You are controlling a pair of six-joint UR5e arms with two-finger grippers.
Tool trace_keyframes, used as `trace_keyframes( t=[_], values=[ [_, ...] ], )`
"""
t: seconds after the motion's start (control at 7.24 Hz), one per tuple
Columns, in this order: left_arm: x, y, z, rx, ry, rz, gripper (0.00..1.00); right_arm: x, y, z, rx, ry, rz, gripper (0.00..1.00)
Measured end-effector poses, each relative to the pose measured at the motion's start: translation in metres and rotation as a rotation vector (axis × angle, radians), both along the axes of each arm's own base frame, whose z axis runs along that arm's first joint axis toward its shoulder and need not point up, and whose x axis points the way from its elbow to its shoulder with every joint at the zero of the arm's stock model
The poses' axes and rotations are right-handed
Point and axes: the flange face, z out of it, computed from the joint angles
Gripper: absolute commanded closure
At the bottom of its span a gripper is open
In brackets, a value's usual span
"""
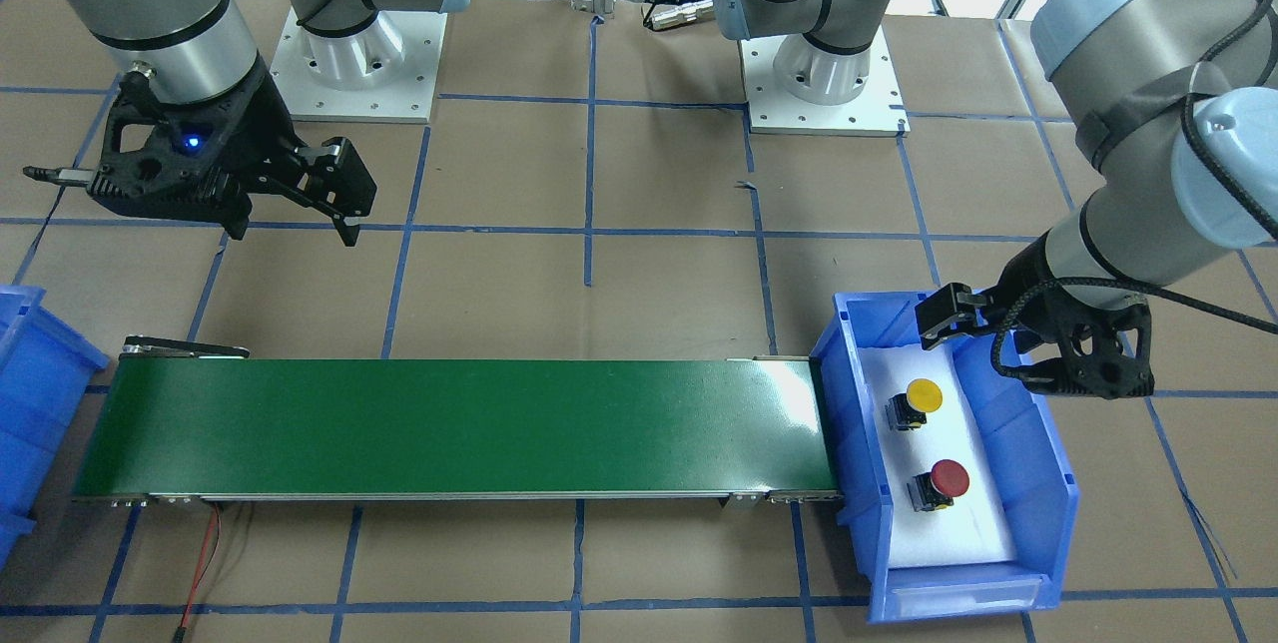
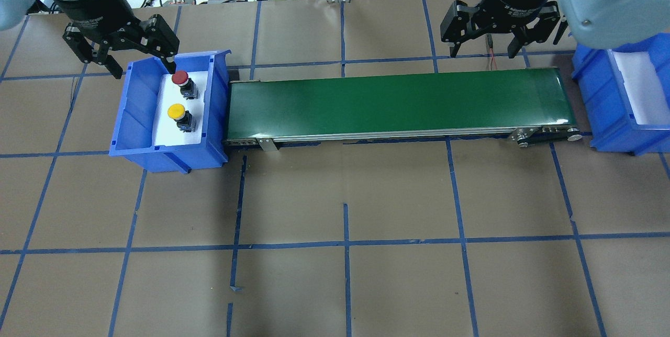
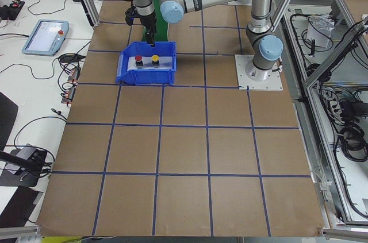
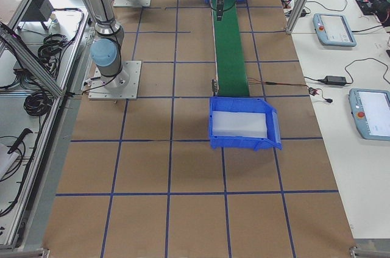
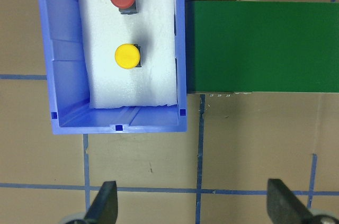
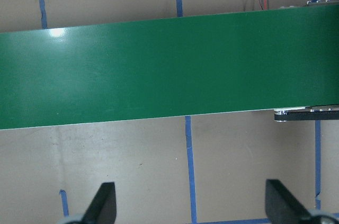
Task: Transport two buttons from left to right
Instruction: 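Lower the left gripper into the bin and grasp the yellow button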
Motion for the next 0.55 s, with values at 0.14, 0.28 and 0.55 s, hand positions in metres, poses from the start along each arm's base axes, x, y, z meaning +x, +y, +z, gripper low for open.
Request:
trace_keyframes(
  t=[0.14, 0.28, 0.55],
  values=[
    [0.007, -0.004, -0.028, -0.023, -0.001, -0.023, 0.0, 0.0, 0.003, 0.001, 0.0, 0.002, 0.0, 0.0],
    [0.008, -0.005, -0.053, -0.031, 0.002, -0.036, 0.0, 0.0, 0.005, 0.002, 0.0, 0.002, -0.001, 0.0],
    [0.009, -0.005, -0.083, -0.015, 0.013, -0.044, 0.01, -0.002, 0.006, 0.002, 0.001, 0.002, -0.004, 0.0]
  ],
)
